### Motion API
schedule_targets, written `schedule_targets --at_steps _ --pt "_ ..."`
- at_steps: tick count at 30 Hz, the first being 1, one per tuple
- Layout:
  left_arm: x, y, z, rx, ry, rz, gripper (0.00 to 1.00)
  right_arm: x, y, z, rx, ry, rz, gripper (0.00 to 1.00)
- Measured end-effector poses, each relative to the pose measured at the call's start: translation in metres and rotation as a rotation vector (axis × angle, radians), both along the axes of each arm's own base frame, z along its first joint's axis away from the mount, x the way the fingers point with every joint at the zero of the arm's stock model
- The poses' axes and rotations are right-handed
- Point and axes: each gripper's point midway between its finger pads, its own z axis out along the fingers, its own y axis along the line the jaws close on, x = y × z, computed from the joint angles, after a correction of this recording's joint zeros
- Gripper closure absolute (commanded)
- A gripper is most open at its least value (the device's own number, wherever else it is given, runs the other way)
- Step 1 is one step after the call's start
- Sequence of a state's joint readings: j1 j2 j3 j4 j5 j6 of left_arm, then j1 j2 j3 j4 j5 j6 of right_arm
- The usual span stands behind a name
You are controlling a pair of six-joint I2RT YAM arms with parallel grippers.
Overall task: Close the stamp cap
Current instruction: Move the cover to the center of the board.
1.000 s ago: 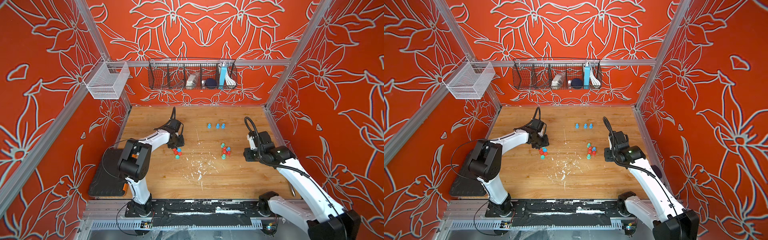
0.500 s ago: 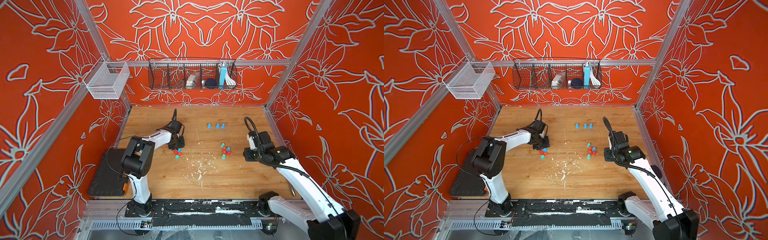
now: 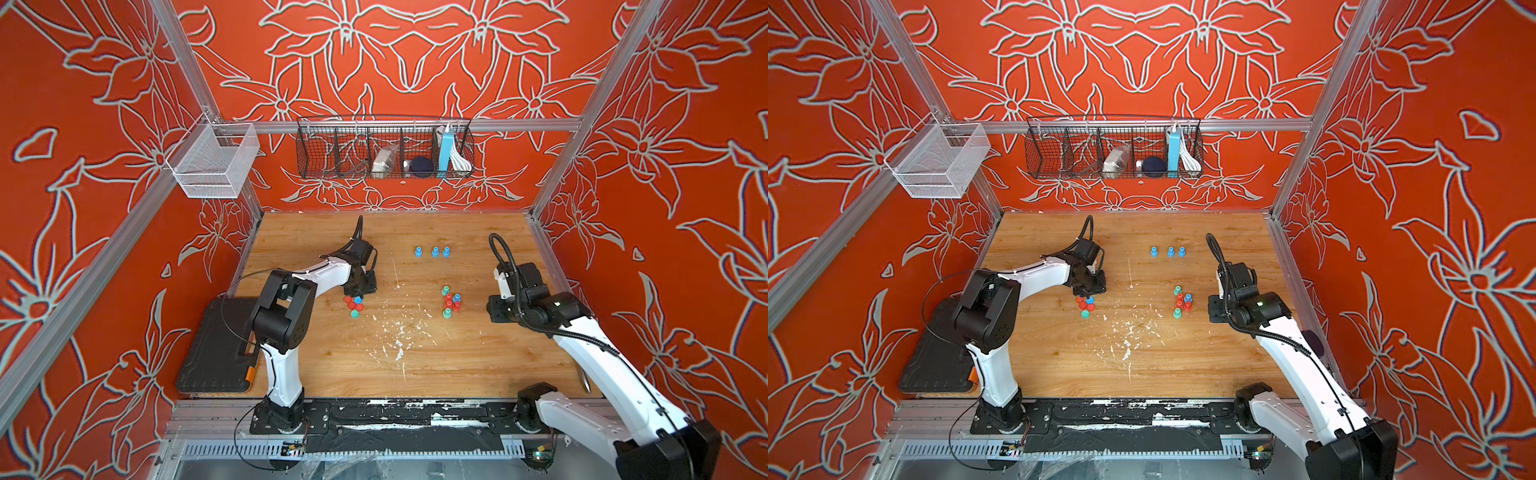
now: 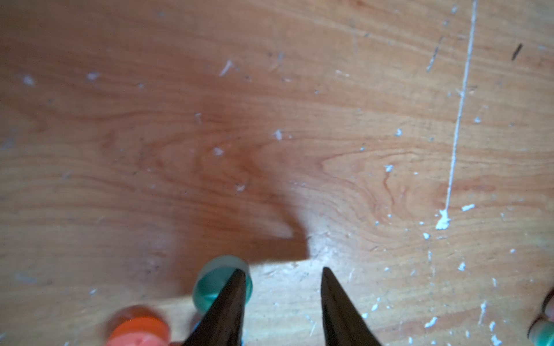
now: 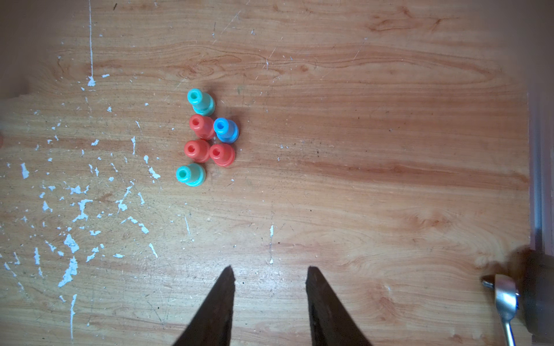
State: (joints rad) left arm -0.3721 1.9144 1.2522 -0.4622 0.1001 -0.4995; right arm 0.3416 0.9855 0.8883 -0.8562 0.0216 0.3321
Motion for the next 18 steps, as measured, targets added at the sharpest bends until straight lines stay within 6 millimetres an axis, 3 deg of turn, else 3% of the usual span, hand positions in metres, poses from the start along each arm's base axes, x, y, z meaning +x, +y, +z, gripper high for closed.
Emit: schedule_targets --at_steps 18 --pt "-0.004 -0.105 0.005 -0.040 -0.015 -0.148 0.57 -0.001 0.000 0.004 0.007 -0.019 -0.001 0.58"
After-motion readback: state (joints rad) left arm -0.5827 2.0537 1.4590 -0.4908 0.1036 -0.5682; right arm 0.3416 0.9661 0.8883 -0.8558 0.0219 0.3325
